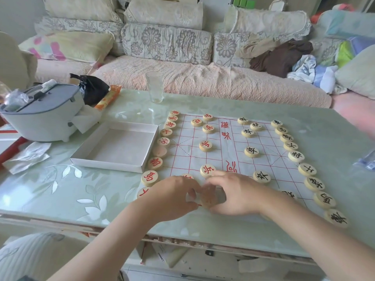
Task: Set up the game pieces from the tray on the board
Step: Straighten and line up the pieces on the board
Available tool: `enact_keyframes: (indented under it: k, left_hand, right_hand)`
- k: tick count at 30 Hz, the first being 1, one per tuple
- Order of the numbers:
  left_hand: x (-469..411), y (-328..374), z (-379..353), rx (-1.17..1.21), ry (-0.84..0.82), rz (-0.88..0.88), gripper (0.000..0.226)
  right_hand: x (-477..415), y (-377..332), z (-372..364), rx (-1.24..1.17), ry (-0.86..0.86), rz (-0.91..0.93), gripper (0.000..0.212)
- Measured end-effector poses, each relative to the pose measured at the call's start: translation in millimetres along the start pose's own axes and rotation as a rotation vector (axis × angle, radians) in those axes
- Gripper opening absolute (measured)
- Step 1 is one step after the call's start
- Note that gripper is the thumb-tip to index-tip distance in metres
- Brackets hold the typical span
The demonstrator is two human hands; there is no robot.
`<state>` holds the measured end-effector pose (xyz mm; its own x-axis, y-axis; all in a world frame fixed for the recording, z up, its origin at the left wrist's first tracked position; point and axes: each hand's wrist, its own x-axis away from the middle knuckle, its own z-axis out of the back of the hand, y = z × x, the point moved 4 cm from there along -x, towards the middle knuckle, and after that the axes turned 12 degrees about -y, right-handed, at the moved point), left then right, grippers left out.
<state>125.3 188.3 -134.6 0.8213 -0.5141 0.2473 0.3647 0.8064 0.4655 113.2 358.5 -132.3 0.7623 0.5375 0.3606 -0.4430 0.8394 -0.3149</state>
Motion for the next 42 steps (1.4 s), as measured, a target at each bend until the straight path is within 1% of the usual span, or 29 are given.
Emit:
enact_keyframes:
  k: [2, 4, 7, 12, 18, 22, 24, 27, 29, 31, 34, 36, 42]
  left_hand:
    - [0, 1, -1, -0.014, 0.004, 0.004, 0.035]
    - [-1, 3, -1, -0.023, 0.009, 0.002, 0.040]
    - [-3, 4, -1, -0.030, 0.008, -0.002, 0.045]
    - [-5, 3, -3, -0.041, -0.005, -0.001, 0.042]
    - [-8, 2, -4, -0.061, -0.015, 0.000, 0.038]
    - [-8, 1, -4, -0.050, -0.030, -0.010, 0.047]
    - [-6, -1, 2, -0.043, -0.029, -0.007, 0.051]
    - [-8, -4, 24, -0.007, 0.033, 0.016, 0.043]
    - [-18, -7, 37, 0.008, 0.078, 0.030, 0.036]
    - [-31, -11, 44, -0.002, 0.091, 0.046, 0.033]
    - [-51, -14, 47, -0.047, 0.044, 0.060, 0.036]
    - [-64, -12, 49, -0.073, 0.004, 0.049, 0.039]
    - [-86, -14, 42, -0.043, -0.085, 0.033, 0.046]
  right_hand:
    - [0, -1, 0, -0.012, 0.047, -0.014, 0.048]
    - [1, -4, 2, 0.008, 0.064, -0.033, 0.050]
    - [1, -4, 3, 0.015, 0.015, -0.058, 0.060]
    - [2, -1, 2, -0.057, -0.009, -0.062, 0.051]
    - [2, -3, 2, -0.046, -0.025, -0.079, 0.051]
    - [5, 0, 7, -0.095, -0.049, -0.079, 0.056]
    - [4, 6, 16, -0.180, 0.002, -0.070, 0.053]
    - [-3, 19, 34, -0.238, 0.169, -0.084, 0.039]
    - [-10, 26, 38, -0.209, 0.230, -0.115, 0.041]
    - [-17, 30, 36, -0.169, 0.221, -0.138, 0.048]
    - [-27, 33, 30, -0.115, 0.174, -0.153, 0.056]
    - [-34, 34, 28, -0.095, 0.158, -0.155, 0.054]
    - [-45, 34, 29, -0.106, 0.158, -0.168, 0.049]
